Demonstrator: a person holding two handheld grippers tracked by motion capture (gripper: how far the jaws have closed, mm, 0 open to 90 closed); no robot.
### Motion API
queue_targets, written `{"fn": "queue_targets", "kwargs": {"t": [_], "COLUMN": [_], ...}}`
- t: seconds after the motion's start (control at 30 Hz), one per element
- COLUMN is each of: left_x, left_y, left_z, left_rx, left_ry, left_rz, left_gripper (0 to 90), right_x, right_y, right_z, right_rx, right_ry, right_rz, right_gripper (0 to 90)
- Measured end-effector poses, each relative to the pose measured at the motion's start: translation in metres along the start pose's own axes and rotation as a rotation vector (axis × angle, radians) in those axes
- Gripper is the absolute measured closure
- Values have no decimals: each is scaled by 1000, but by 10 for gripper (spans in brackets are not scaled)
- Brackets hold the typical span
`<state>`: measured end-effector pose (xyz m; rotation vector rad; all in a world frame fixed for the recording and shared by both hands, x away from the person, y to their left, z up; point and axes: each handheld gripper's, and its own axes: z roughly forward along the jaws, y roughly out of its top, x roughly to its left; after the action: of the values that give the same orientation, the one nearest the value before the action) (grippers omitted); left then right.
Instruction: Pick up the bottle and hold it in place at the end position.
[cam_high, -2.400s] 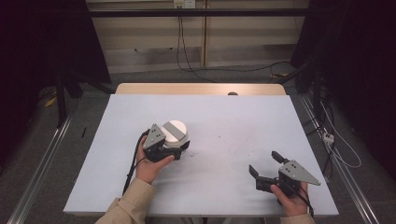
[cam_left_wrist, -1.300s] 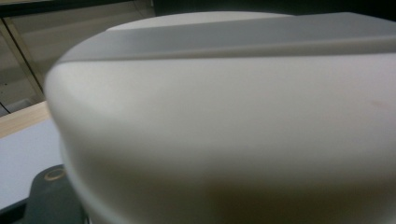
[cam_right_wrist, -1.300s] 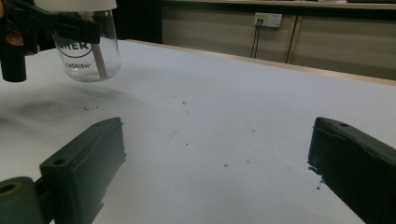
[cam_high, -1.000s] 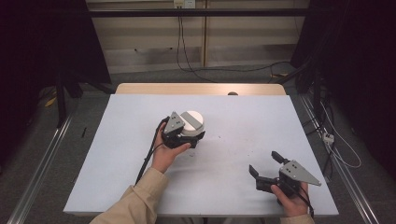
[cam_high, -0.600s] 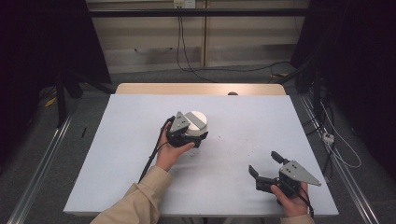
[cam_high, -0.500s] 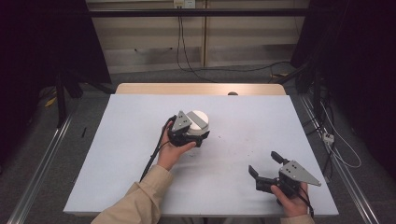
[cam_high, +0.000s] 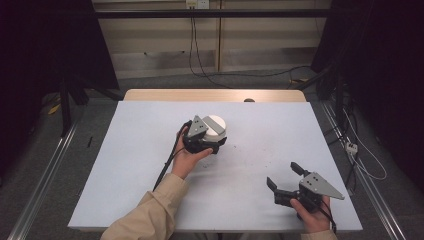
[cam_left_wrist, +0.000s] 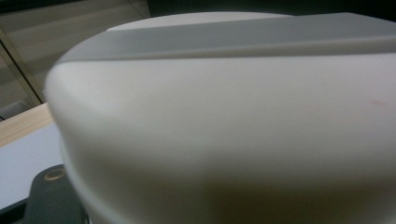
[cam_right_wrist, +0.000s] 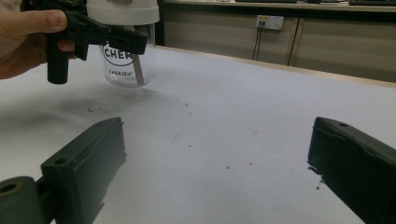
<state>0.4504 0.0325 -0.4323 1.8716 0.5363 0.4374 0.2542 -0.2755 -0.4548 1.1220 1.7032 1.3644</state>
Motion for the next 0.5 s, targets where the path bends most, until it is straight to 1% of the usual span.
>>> {"fn": "queue_targets", "kwargs": {"t": [0.03, 0.1, 0.17, 0.27, 0.37, 0.47, 0.5], "left_x": [0, 0, 1, 1, 3, 4, 4], "left_y": [1, 2, 3, 5, 5, 5, 5], "left_z": [0, 1, 1, 1, 1, 2, 2], "left_rx": [-4, -12, -12, -19, -28, -28, -24], "left_ry": [8, 0, 3, 4, 14, 16, 11], "left_rz": [-6, -8, 0, 0, -12, -16, -10], "left_gripper": [184, 184, 184, 184, 184, 184, 184], "right_x": [0, 0, 0, 0, 0, 0, -1], "right_y": [0, 0, 0, 0, 0, 0, 0], "right_z": [0, 0, 0, 1, 1, 1, 0], "right_rx": [-1, -1, -1, 1, 0, 1, 2], "right_ry": [-1, -2, -3, -1, -2, -3, -3], "right_rz": [2, 3, 2, -2, -2, -2, -3], "right_gripper": [35, 35, 35, 35, 35, 35, 35]}}
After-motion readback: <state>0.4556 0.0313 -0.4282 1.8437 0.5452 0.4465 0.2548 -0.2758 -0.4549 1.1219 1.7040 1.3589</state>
